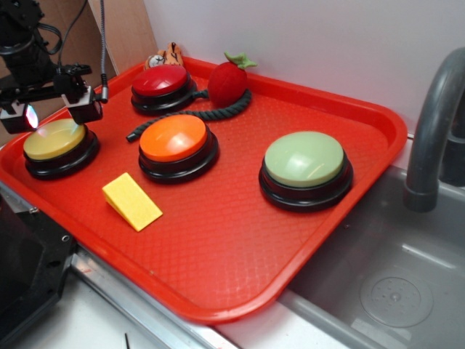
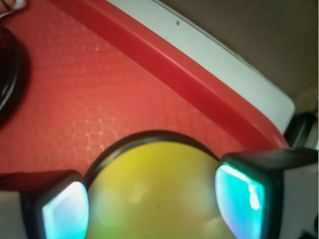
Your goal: Push the yellow button.
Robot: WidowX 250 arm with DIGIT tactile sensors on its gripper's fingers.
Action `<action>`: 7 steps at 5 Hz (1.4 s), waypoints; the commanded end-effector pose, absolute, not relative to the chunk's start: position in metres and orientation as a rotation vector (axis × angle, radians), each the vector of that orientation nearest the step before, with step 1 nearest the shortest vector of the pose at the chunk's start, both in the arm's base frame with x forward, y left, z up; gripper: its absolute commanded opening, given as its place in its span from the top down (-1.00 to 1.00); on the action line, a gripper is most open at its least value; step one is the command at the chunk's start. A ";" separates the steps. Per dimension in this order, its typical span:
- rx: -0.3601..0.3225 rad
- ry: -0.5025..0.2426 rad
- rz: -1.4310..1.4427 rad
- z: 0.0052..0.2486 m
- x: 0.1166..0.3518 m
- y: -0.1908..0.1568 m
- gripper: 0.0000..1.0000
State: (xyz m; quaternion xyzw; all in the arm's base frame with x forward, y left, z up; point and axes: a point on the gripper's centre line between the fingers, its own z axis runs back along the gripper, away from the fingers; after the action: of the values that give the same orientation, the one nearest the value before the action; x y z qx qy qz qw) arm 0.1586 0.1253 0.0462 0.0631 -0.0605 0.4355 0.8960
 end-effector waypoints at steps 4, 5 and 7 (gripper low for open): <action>0.093 -0.092 0.916 0.080 0.135 0.116 -1.00; 0.071 -0.101 0.909 0.086 0.137 0.117 -1.00; 0.073 -0.142 0.898 0.100 0.139 0.117 -1.00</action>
State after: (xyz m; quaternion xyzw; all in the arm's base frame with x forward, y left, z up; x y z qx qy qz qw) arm 0.1419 0.1096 0.0881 0.0314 -0.0447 0.4312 0.9006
